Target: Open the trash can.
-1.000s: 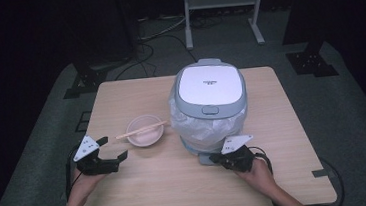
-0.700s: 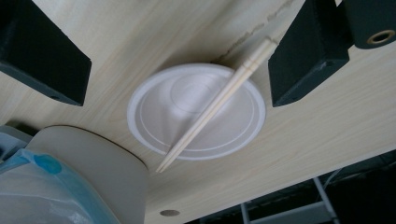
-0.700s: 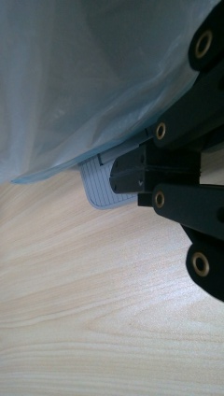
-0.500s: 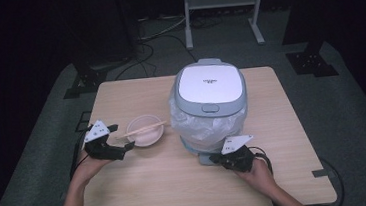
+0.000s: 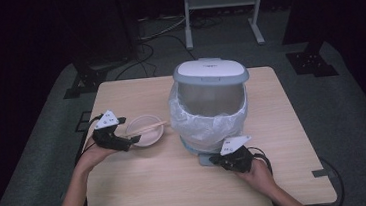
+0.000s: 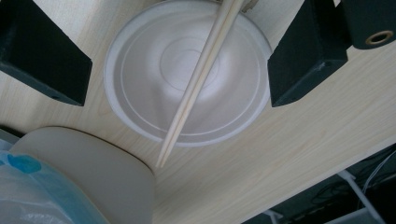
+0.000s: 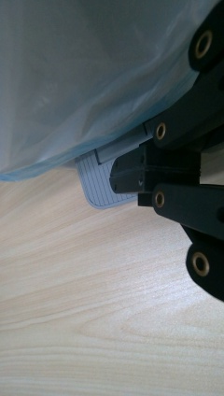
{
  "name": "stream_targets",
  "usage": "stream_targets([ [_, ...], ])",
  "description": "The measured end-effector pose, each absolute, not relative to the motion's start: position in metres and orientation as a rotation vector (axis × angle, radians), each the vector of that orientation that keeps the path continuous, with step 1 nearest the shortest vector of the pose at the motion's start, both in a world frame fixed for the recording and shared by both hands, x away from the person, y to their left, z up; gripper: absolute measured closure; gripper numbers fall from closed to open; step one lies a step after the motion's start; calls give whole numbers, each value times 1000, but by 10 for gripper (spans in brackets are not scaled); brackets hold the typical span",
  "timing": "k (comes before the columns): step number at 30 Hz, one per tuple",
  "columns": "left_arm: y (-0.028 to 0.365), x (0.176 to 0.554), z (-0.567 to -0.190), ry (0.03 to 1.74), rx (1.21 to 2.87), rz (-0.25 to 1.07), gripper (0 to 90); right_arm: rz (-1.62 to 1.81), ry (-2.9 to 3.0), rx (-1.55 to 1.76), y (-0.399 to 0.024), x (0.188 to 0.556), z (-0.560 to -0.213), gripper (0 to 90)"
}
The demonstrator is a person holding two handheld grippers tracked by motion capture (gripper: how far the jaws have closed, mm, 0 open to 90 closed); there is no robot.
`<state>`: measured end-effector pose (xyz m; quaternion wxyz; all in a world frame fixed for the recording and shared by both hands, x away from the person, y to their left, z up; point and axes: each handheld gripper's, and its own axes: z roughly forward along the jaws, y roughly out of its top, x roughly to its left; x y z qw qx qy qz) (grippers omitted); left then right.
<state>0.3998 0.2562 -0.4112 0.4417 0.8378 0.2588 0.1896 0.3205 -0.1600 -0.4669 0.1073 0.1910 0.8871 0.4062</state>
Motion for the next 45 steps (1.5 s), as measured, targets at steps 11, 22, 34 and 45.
stream_targets([
  [11,253,410,-415,633,2102,448,57,1174,2629,561,-158,322,-469,898],
  [22,241,426,-424,583,2157,395,134,1175,2626,553,-158,322,-470,899],
  [34,234,443,-432,569,2242,352,378,1178,2630,554,-159,322,-470,899],
  [45,233,450,-435,571,2311,320,557,1180,2628,553,-159,322,-470,898],
])
